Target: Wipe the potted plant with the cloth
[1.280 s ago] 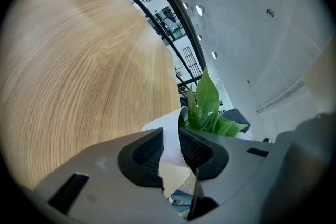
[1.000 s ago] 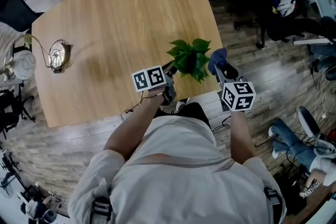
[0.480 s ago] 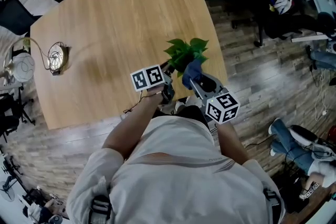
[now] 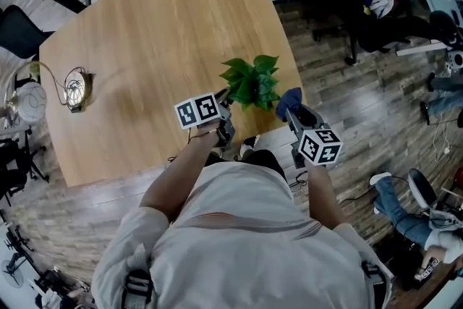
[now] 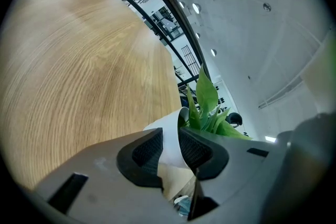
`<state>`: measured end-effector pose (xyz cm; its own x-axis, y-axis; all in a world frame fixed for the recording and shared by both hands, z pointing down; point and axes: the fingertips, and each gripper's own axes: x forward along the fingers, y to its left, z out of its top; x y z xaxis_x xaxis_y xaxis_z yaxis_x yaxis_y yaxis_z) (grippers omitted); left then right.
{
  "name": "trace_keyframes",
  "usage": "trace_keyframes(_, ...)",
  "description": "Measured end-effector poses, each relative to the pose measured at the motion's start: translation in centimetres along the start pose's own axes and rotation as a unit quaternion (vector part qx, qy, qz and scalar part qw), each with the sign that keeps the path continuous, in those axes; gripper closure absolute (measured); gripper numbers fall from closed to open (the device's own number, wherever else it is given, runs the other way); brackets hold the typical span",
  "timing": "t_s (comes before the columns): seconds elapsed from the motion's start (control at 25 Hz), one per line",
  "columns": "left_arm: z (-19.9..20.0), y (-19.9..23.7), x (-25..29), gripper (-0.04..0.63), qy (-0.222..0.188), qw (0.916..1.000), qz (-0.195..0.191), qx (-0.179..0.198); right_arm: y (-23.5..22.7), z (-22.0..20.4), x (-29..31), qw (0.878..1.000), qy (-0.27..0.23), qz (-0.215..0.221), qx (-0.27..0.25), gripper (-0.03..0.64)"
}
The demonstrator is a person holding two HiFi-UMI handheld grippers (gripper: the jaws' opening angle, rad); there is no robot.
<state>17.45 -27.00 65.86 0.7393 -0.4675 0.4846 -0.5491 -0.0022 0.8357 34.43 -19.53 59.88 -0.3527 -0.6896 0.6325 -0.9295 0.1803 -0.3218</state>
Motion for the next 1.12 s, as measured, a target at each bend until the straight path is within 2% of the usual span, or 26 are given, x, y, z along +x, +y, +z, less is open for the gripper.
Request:
trace_keyframes(0.08, 0.3, -0.4, -0.1, 0.497, 0.000, 0.9999, -0.010, 0.011, -0.2, 1.5, -0.7, 1.000, -0.017, -0.011, -0.024, 0.444)
trace_keyframes(0.16, 1.0, -0.6, -0.8, 0.461, -0.009, 0.9994, -0.015, 0.031, 0.0, 3.6, -1.5, 0.998, -0.040, -0.015, -0.048, 0.443)
trace_keyframes(0.24, 2.3, -0.3, -2.1, 0.443, -0.020, 0.9980, -0.006, 0.060, 0.4, 6.0, -2.2, 0.995, -0.066, -0.016, -0.067, 0.443)
trace_keyframes(0.32, 4.2, 0.1, -4.1, 0.445, -0.036, 0.9943, 0.019, 0.099, 0.9, 8.5, -3.0, 0.992, -0.095, -0.018, -0.078, 0.444)
trace_keyframes(0.4, 6.7, -0.8, -6.5, 0.456, -0.063, 0.9834, 0.041, 0.165, 1.5, 11.1, -4.0, 0.988, -0.125, -0.018, -0.086, 0.444)
trace_keyframes(0.44, 8.1, -1.9, -7.8, 0.487, -0.082, 0.9733, 0.048, 0.209, 1.9, 12.4, -4.5, 0.986, -0.141, -0.018, -0.091, 0.444)
trace_keyframes(0.48, 9.6, -3.4, -9.1, 0.513, -0.105, 0.9595, 0.053, 0.256, 2.3, 13.7, -5.0, 0.983, -0.156, -0.018, -0.098, 0.444)
trace_keyframes(0.56, 12.5, -7.1, -11.6, 0.536, -0.152, 0.9254, 0.057, 0.343, 3.0, 16.3, -5.8, 0.976, -0.185, -0.019, -0.113, 0.443)
trace_keyframes(0.64, 14.7, -11.3, -14.0, 0.545, -0.198, 0.8886, 0.052, 0.411, 4.0, 18.8, -6.6, 0.969, -0.212, -0.020, -0.127, 0.443)
trace_keyframes(0.76, 16.7, -17.3, -17.7, 0.554, -0.265, 0.8380, 0.039, 0.476, 5.6, 22.2, -8.1, 0.957, -0.252, -0.019, -0.146, 0.443)
trace_keyframes(0.88, 17.5, -21.9, -21.5, 0.557, -0.317, 0.7986, 0.028, 0.511, 7.8, 25.3, -9.7, 0.944, -0.287, -0.014, -0.164, 0.443)
trace_keyframes(0.96, 17.4, -24.2, -23.4, 0.558, -0.338, 0.7797, 0.022, 0.527, 9.2, 26.9, -10.8, 0.936, -0.305, -0.011, -0.177, 0.443)
trace_keyframes(1.0, 17.3, -24.9, -24.1, 0.558, -0.344, 0.7744, 0.019, 0.531, 9.9, 27.5, -11.3, 0.932, -0.312, -0.010, -0.185, 0.443)
trace_keyframes(1.04, 17.2, -25.5, -24.6, 0.558, -0.347, 0.7726, 0.016, 0.531, 10.6, 27.9, -11.6, 0.928, -0.317, -0.009, -0.194, 0.445)
trace_keyframes(1.12, 17.2, -26.0, -25.1, 0.558, -0.350, 0.7777, 0.007, 0.522, 11.8, 28.2, -11.9, 0.924, -0.320, -0.005, -0.210, 0.445)
